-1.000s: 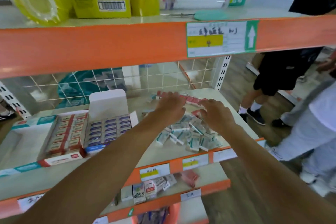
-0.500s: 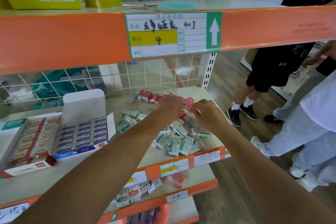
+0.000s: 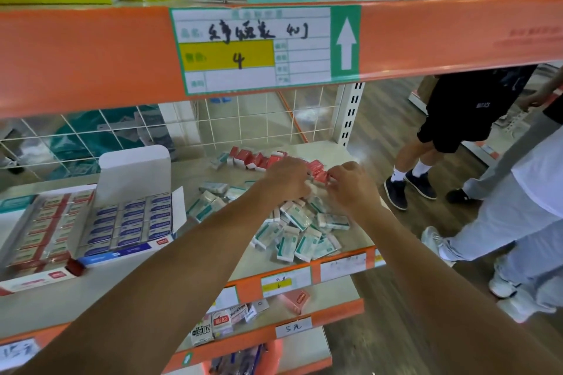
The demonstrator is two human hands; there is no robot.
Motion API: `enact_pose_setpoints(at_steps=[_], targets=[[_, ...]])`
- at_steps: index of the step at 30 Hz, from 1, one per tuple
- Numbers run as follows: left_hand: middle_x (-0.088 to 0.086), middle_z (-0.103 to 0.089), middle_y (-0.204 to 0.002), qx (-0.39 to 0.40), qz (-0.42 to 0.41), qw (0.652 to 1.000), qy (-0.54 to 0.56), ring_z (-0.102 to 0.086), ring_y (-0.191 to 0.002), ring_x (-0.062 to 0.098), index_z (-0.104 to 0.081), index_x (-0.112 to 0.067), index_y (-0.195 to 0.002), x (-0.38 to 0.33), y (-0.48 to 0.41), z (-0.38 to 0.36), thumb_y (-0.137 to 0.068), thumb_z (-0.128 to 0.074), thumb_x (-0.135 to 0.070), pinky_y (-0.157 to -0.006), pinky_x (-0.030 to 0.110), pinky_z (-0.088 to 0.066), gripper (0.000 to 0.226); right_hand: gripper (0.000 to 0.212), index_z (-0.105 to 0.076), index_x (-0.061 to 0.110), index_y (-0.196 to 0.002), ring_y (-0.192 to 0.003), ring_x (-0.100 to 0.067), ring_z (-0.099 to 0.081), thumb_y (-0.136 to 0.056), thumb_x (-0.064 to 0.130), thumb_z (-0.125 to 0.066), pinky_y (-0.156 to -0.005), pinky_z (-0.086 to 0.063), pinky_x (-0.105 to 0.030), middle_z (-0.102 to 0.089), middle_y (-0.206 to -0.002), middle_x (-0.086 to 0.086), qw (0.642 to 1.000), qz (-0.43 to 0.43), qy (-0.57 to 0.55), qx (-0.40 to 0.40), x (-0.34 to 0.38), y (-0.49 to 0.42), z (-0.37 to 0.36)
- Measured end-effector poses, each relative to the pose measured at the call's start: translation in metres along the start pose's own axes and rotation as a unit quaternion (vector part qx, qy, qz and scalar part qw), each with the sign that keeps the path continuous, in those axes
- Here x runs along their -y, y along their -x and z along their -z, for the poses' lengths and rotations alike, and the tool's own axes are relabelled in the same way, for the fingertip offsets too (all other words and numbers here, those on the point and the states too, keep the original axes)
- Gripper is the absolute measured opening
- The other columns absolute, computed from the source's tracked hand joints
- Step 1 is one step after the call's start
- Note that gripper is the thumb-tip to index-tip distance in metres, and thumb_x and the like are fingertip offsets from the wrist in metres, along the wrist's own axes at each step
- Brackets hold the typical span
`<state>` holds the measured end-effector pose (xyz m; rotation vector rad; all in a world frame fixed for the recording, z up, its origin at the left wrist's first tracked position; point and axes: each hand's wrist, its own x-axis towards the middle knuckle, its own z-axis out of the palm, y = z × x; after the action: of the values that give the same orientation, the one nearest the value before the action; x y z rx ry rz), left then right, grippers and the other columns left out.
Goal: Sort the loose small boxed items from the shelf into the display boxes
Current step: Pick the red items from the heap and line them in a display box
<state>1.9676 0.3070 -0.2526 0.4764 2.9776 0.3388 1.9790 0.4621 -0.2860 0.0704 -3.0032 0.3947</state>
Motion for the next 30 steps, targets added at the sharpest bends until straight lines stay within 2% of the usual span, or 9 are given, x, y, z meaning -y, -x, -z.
enact_pose_setpoints(at_steps=[5, 11, 13, 16, 19, 22, 26, 28, 30], targets=[[0.01, -0.065, -0.109, -0.066, 0.004, 0.997, 0.042, -0.059, -0.101, 0.026, -0.064, -0.008, -0.111, -0.001, 0.009, 0.004, -0.085, -0.061, -0.023, -0.079, 0.03, -0.044, 0.031, 0.029, -0.067, 0.018, -0.119, -0.106, -0.025, -0.051, -0.092, 0.023, -0.054, -0.081, -0.043, -0.028, -0.053, -0.117, -0.009, 1.0, -0.001, -0.018, 0.013, 0.001, 0.001, 0.001], [0.01, -0.064, -0.107, -0.064, -0.018, 0.993, 0.096, -0.058, -0.096, 0.025, -0.059, -0.006, -0.115, 0.003, 0.022, 0.008, -0.085, -0.062, -0.022, -0.077, 0.03, -0.044, 0.035, 0.025, -0.064, 0.016, -0.108, -0.101, -0.029, -0.055, -0.087, 0.028, -0.06, -0.076, -0.043, -0.029, -0.055, -0.11, -0.01, 0.998, -0.031, -0.034, 0.038, 0.008, 0.008, 0.008], [0.009, -0.064, -0.104, -0.065, -0.023, 0.991, 0.11, -0.058, -0.095, 0.024, -0.058, -0.007, -0.113, 0.006, 0.026, 0.008, -0.084, -0.064, -0.021, -0.078, 0.032, -0.046, 0.033, 0.018, -0.064, 0.015, -0.101, -0.097, -0.029, -0.055, -0.084, 0.022, -0.064, -0.073, -0.042, -0.028, -0.055, -0.105, -0.01, 0.998, -0.034, -0.056, 0.025, 0.01, 0.011, 0.008], [0.007, -0.062, -0.099, -0.072, -0.027, 0.989, 0.123, -0.058, -0.091, 0.022, -0.058, -0.009, -0.108, 0.013, 0.034, 0.012, -0.083, -0.065, -0.021, -0.079, 0.034, -0.049, 0.029, 0.023, -0.062, 0.013, -0.106, -0.087, -0.019, -0.051, -0.084, 0.007, -0.063, -0.067, -0.035, -0.019, -0.053, -0.106, -0.008, 0.992, -0.035, -0.116, -0.022, 0.016, 0.018, 0.012], [0.004, -0.063, -0.095, -0.099, -0.033, 0.984, 0.146, -0.058, -0.087, 0.02, -0.058, -0.008, -0.109, 0.023, 0.042, 0.017, -0.084, -0.063, -0.019, -0.075, 0.03, -0.048, 0.029, 0.03, -0.06, 0.014, -0.115, -0.092, -0.023, -0.056, -0.086, 0.004, -0.06, -0.073, -0.035, -0.018, -0.054, -0.113, -0.009, 0.986, 0.0, -0.155, -0.062, 0.032, 0.026, 0.017], [0.005, -0.065, -0.095, -0.123, -0.025, 0.981, 0.15, -0.059, -0.085, 0.019, -0.056, -0.009, -0.115, 0.034, 0.053, 0.025, -0.086, -0.061, -0.02, -0.075, 0.029, -0.049, 0.032, 0.037, -0.058, 0.016, -0.121, -0.101, -0.023, -0.055, -0.085, 0.006, -0.06, -0.078, -0.036, -0.02, -0.054, -0.116, -0.007, 0.985, 0.014, -0.168, -0.047, 0.051, 0.032, 0.023], [0.004, -0.063, -0.093, -0.136, -0.011, 0.979, 0.148, -0.056, -0.083, 0.017, -0.06, -0.009, -0.107, 0.054, 0.068, 0.033, -0.081, -0.062, -0.017, -0.069, 0.025, -0.039, 0.027, 0.03, -0.061, 0.013, -0.116, -0.091, -0.018, -0.052, -0.086, 0.007, -0.058, -0.076, -0.032, -0.018, -0.056, -0.1, -0.001, 0.984, 0.057, -0.164, -0.041, 0.077, 0.034, 0.023], [0.004, -0.062, -0.093, -0.141, -0.008, 0.978, 0.152, -0.057, -0.083, 0.018, -0.063, -0.009, -0.105, 0.065, 0.075, 0.036, -0.078, -0.063, -0.017, -0.068, 0.025, -0.038, 0.028, 0.029, -0.063, 0.014, -0.117, -0.088, -0.015, -0.051, -0.088, 0.01, -0.057, -0.076, -0.033, -0.018, -0.059, -0.1, -0.003, 0.984, 0.087, -0.151, -0.041, 0.09, 0.036, 0.022], [-0.001, -0.06, -0.087, -0.142, 0.001, 0.976, 0.164, -0.054, -0.076, 0.014, -0.064, -0.01, -0.104, 0.076, 0.084, 0.039, -0.077, -0.063, -0.015, -0.065, 0.022, -0.036, 0.027, 0.027, -0.065, 0.014, -0.116, -0.081, -0.013, -0.051, -0.092, 0.011, -0.052, -0.069, -0.035, -0.019, -0.063, -0.098, -0.006, 0.981, 0.116, -0.152, -0.037, 0.105, 0.038, 0.021]])
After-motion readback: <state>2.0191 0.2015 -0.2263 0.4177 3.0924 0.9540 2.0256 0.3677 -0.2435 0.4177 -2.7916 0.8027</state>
